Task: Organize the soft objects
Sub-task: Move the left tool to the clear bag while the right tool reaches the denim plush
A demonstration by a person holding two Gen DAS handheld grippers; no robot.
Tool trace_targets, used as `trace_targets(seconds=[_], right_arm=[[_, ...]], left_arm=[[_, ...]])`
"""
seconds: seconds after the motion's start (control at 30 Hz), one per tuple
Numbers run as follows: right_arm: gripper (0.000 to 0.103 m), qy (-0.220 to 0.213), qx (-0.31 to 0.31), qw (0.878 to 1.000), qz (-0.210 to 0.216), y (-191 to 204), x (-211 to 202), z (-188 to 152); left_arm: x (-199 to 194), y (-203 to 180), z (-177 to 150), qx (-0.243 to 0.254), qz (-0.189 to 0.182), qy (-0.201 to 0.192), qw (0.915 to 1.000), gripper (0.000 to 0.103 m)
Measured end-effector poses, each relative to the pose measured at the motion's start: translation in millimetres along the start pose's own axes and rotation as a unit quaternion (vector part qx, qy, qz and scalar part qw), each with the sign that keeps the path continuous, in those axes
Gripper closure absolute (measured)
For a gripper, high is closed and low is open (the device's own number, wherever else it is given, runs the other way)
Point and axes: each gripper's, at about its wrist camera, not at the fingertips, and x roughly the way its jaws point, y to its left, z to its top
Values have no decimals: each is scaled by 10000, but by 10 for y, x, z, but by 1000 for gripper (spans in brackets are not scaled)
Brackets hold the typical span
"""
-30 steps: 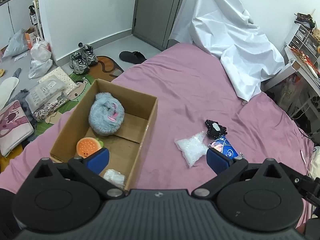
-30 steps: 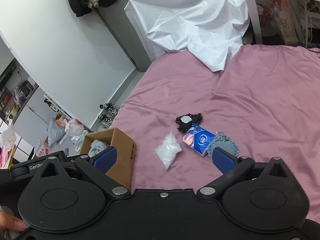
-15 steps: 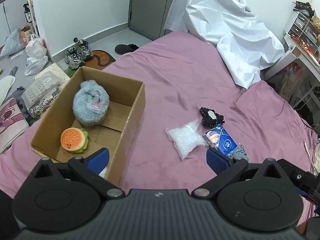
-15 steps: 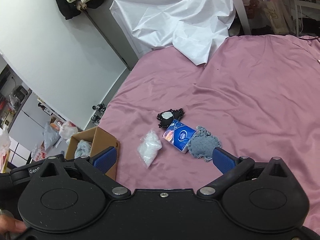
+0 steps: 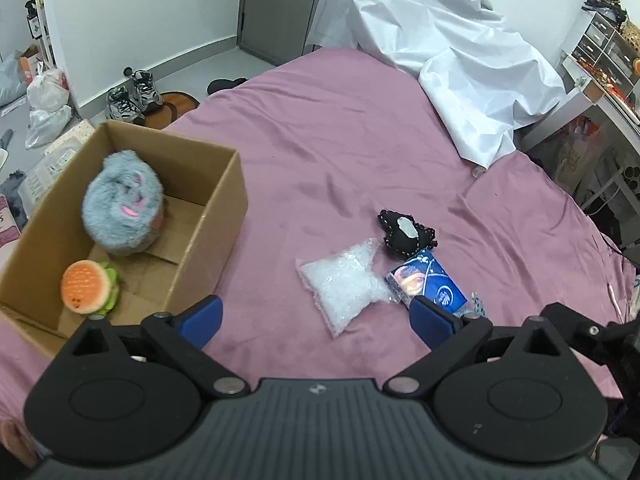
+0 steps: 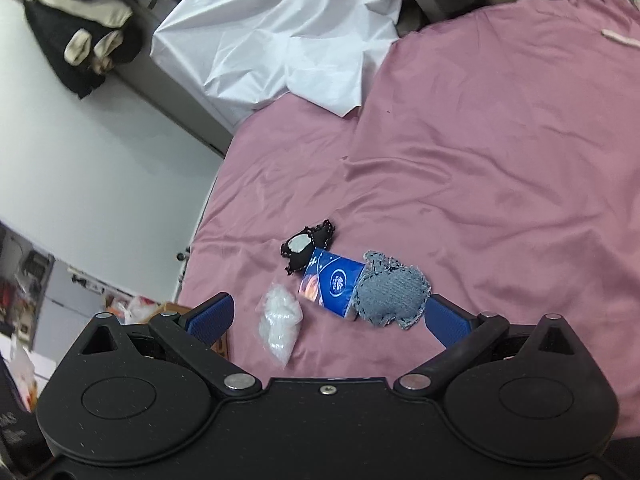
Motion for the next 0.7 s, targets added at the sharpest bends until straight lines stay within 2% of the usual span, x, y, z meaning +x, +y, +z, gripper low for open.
trace_targets(seconds=[0.13,0.23,0.3,0.33,0.63,0.7], right_arm=[[0,100,457,9989,79,-140,124,48],[0,166,572,9982,5,-179,232,61],[0,221,663,9976,-14,-220,298,72],[1,249,715,9971,-31,-243,326,79],[2,537,932,9939,-234,-368,560,112],[10,648,924,9933,-254,-374,618,108]], left_arm=[[167,-22,20,-122,-5,9,9999,7],[302,-25,38,-164,2,72,9998,16],[407,7,48,-283,-4,151,9995,29],[471,26,54,-349,-24,215,9992,31],[833,22,52,-400,-71,472,9981,41],[900,17,43,-441,-92,517,9976,41]])
